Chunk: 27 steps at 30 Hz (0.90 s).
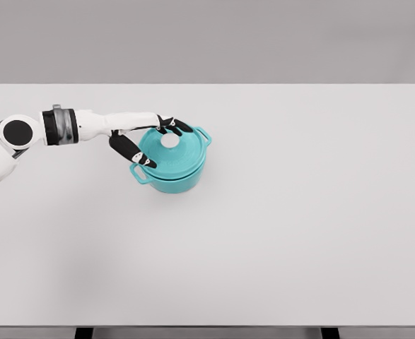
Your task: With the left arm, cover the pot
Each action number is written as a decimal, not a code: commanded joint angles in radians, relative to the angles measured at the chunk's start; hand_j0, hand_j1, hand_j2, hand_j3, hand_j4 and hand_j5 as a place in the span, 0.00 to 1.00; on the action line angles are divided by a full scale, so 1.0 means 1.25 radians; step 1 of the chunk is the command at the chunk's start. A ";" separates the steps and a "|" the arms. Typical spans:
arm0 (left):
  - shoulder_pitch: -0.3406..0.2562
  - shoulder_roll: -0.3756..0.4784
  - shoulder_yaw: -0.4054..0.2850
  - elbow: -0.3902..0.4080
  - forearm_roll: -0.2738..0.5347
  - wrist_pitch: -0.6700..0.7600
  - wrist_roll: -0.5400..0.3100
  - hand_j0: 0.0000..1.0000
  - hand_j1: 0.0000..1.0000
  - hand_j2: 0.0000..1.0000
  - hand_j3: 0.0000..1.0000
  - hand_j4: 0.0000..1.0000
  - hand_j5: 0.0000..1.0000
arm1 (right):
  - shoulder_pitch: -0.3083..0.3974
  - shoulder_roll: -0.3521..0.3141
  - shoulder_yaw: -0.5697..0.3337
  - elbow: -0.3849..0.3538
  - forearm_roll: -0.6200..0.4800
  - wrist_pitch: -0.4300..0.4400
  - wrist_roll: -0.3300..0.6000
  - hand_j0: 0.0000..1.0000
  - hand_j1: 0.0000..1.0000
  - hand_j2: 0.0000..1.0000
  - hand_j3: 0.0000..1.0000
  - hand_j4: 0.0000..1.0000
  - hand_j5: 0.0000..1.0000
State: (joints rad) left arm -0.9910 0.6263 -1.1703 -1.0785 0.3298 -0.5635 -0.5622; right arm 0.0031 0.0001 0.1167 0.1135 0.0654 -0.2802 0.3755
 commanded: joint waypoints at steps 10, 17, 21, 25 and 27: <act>0.000 -0.002 -0.004 0.000 -0.016 -0.006 -0.001 1.00 1.00 1.00 1.00 1.00 1.00 | 0.000 0.000 0.000 0.000 0.000 0.000 0.000 1.00 1.00 1.00 1.00 1.00 1.00; 0.000 0.001 -0.004 0.000 -0.016 -0.007 0.001 1.00 1.00 1.00 1.00 1.00 1.00 | 0.000 0.000 0.000 0.000 0.000 0.001 0.000 1.00 1.00 1.00 1.00 1.00 1.00; 0.000 0.002 -0.003 0.000 -0.015 -0.008 0.002 1.00 1.00 1.00 1.00 1.00 1.00 | 0.000 0.000 0.000 0.000 0.000 0.001 0.000 1.00 1.00 1.00 1.00 1.00 1.00; 0.000 0.002 -0.001 -0.006 -0.015 -0.008 0.002 1.00 1.00 1.00 1.00 1.00 1.00 | 0.000 0.000 0.000 0.000 0.000 0.000 0.000 1.00 1.00 1.00 1.00 1.00 1.00; 0.000 0.003 -0.003 -0.011 0.000 -0.008 0.002 1.00 1.00 1.00 1.00 1.00 1.00 | 0.000 0.000 0.000 0.000 0.000 0.000 0.000 1.00 1.00 1.00 1.00 1.00 1.00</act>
State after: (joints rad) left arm -0.9910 0.6302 -1.1731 -1.0873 0.3197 -0.5733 -0.5608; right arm 0.0031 0.0001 0.1167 0.1135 0.0654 -0.2801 0.3755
